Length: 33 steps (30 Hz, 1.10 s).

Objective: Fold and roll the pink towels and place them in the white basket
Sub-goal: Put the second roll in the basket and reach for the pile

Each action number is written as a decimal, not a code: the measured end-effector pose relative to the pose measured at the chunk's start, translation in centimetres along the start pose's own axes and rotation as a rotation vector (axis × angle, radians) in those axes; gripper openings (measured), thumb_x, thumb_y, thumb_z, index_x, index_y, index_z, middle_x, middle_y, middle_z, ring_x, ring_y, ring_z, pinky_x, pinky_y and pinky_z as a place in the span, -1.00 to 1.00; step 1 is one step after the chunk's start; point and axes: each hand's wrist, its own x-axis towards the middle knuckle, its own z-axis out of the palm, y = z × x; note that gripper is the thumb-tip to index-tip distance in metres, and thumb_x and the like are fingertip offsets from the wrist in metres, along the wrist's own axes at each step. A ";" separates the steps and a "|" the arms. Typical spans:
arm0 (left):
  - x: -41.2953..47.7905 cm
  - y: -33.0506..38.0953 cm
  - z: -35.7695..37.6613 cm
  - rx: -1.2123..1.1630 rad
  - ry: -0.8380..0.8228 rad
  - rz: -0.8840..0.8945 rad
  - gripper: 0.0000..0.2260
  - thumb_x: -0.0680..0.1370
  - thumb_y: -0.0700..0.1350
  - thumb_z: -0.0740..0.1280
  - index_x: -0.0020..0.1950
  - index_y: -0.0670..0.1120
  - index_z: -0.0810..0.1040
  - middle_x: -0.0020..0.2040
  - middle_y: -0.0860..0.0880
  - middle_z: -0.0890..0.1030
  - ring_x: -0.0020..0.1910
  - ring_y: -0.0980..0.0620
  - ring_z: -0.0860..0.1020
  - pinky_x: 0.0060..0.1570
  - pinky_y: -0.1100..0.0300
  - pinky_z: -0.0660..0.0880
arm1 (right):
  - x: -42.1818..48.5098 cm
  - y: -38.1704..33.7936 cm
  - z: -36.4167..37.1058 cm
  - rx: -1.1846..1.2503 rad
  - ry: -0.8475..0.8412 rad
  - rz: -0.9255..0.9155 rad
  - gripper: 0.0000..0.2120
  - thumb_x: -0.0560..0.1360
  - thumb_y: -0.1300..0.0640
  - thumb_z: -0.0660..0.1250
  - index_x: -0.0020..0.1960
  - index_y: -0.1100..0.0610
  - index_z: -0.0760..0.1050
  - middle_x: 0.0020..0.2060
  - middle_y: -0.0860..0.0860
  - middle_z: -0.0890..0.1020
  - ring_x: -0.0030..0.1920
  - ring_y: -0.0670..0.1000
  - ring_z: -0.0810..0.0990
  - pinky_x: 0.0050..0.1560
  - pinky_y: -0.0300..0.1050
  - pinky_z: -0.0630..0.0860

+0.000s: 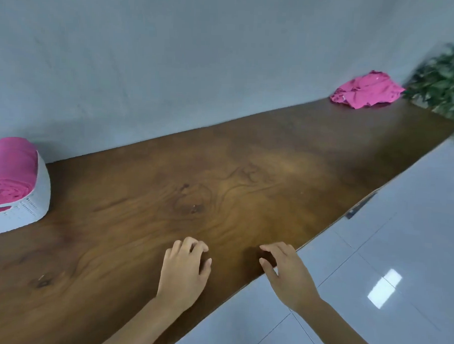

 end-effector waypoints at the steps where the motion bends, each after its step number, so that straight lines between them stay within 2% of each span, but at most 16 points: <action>1: 0.5 1.4 0.7 0.008 -0.004 0.017 -0.87 0.57 0.06 0.39 0.10 0.13 0.58 0.07 0.17 0.52 0.05 0.12 0.49 0.06 0.20 0.45 | -0.4 1.4 -0.6 0.010 0.007 0.011 -0.58 0.65 -0.20 0.06 0.38 -0.07 0.45 0.26 -0.23 0.47 0.23 -0.22 0.38 0.17 -0.45 0.33; 6: 4.0 7.9 4.7 0.041 0.005 0.072 -0.84 0.51 -0.02 0.46 0.06 0.10 0.57 0.02 0.14 0.51 -0.02 0.07 0.49 -0.04 0.15 0.46 | -2.2 8.8 -3.4 0.090 0.039 0.061 -0.64 0.67 -0.11 0.11 0.41 -0.07 0.43 0.29 -0.20 0.48 0.33 -0.19 0.37 0.28 -0.37 0.29; 9: 6.0 11.5 6.7 0.042 0.007 0.084 -0.84 0.51 -0.05 0.46 0.07 0.07 0.58 0.03 0.12 0.54 0.00 0.05 0.50 -0.02 0.14 0.49 | -3.2 13.0 -5.1 0.159 0.060 0.101 -0.51 0.61 -0.26 0.00 0.40 -0.09 0.43 0.28 -0.24 0.48 0.33 -0.23 0.36 0.32 -0.29 0.38; 10: 6.7 12.6 7.4 0.045 0.004 0.090 -0.84 0.52 -0.05 0.45 0.08 0.07 0.58 0.04 0.13 0.54 0.01 0.06 0.49 -0.01 0.14 0.49 | -3.5 14.4 -5.8 0.175 0.063 0.121 -0.51 0.62 -0.26 0.00 0.40 -0.09 0.43 0.29 -0.24 0.48 0.32 -0.23 0.37 0.32 -0.28 0.39; 13: 8.6 15.9 9.1 0.064 -0.008 0.112 -0.86 0.53 -0.05 0.44 0.07 0.05 0.58 0.03 0.13 0.54 -0.01 0.06 0.48 -0.04 0.14 0.48 | -4.3 18.1 -7.6 0.207 0.074 0.176 -0.66 0.67 -0.09 0.16 0.41 -0.08 0.43 0.30 -0.24 0.46 0.31 -0.23 0.38 0.27 -0.34 0.36; 16: 10.1 19.1 10.9 0.085 -0.039 0.129 -0.86 0.54 -0.02 0.43 0.07 0.05 0.57 0.04 0.11 0.54 0.00 0.05 0.48 -0.07 0.12 0.47 | -5.1 21.6 -8.9 0.227 0.079 0.246 -0.66 0.67 -0.08 0.17 0.41 -0.08 0.43 0.29 -0.25 0.47 0.29 -0.24 0.38 0.23 -0.39 0.33; 17: 10.5 20.1 11.4 0.094 -0.043 0.134 -0.86 0.54 -0.02 0.42 0.08 0.05 0.57 0.05 0.11 0.53 0.00 0.05 0.48 -0.07 0.11 0.47 | -5.3 22.6 -9.4 0.229 0.087 0.261 -0.64 0.66 -0.14 0.14 0.41 -0.08 0.44 0.28 -0.25 0.48 0.28 -0.24 0.39 0.22 -0.41 0.32; 19: 11.5 21.7 12.5 0.101 -0.038 0.148 -0.86 0.54 -0.03 0.42 0.08 0.05 0.57 0.05 0.10 0.54 0.00 0.04 0.48 -0.07 0.12 0.45 | -5.3 24.3 -10.3 0.266 0.111 0.282 -0.42 0.55 -0.34 -0.02 0.39 -0.08 0.45 0.27 -0.25 0.48 0.27 -0.23 0.40 0.19 -0.44 0.31; 20: 11.9 22.4 12.9 0.096 -0.038 0.153 -0.85 0.53 -0.03 0.43 0.08 0.05 0.57 0.05 0.10 0.54 0.00 0.03 0.48 -0.07 0.12 0.44 | -5.2 25.2 -10.8 0.280 0.127 0.292 -0.32 0.48 -0.39 -0.08 0.39 -0.08 0.46 0.26 -0.25 0.49 0.27 -0.22 0.41 0.20 -0.44 0.32; 21: 12.4 23.1 13.4 0.089 -0.041 0.156 -0.85 0.53 -0.04 0.43 0.09 0.05 0.57 0.05 0.10 0.54 0.01 0.03 0.48 -0.07 0.12 0.44 | -4.9 26.0 -11.2 0.288 0.139 0.305 -0.32 0.48 -0.38 -0.08 0.39 -0.07 0.46 0.26 -0.24 0.49 0.27 -0.21 0.42 0.22 -0.41 0.34; 24: 14.4 24.8 14.6 0.066 -0.045 0.169 -0.84 0.53 -0.05 0.44 0.09 0.04 0.58 0.06 0.09 0.55 0.02 0.01 0.49 -0.05 0.10 0.45 | -3.8 28.3 -12.4 0.283 0.159 0.349 -0.65 0.65 -0.12 0.17 0.38 -0.06 0.47 0.25 -0.22 0.50 0.27 -0.19 0.43 0.26 -0.32 0.39; 25: 15.1 25.3 15.0 0.056 -0.044 0.174 -0.85 0.53 -0.06 0.44 0.09 0.03 0.58 0.06 0.08 0.55 0.03 0.01 0.50 -0.04 0.09 0.46 | -3.3 29.0 -12.8 0.282 0.162 0.357 -0.69 0.66 -0.06 0.21 0.37 -0.05 0.48 0.25 -0.21 0.51 0.26 -0.19 0.44 0.25 -0.31 0.41; 29: 18.6 27.6 16.8 0.019 -0.037 0.201 -0.90 0.53 -0.08 0.43 0.01 0.04 0.55 0.01 0.10 0.54 -0.01 0.03 0.48 -0.06 0.10 0.43 | -1.0 31.6 -14.2 0.260 0.165 0.382 -0.67 0.65 -0.11 0.20 0.36 -0.06 0.48 0.23 -0.21 0.52 0.22 -0.20 0.47 0.21 -0.31 0.44; 33: 22.8 30.2 19.2 -0.030 -0.053 0.225 -0.84 0.51 -0.11 0.42 -0.10 0.08 0.47 -0.10 0.14 0.48 -0.10 0.07 0.43 -0.09 0.13 0.38 | 2.1 34.6 -15.5 0.234 0.148 0.414 -0.71 0.66 -0.06 0.23 0.36 -0.10 0.48 0.21 -0.23 0.52 0.17 -0.24 0.49 0.11 -0.47 0.37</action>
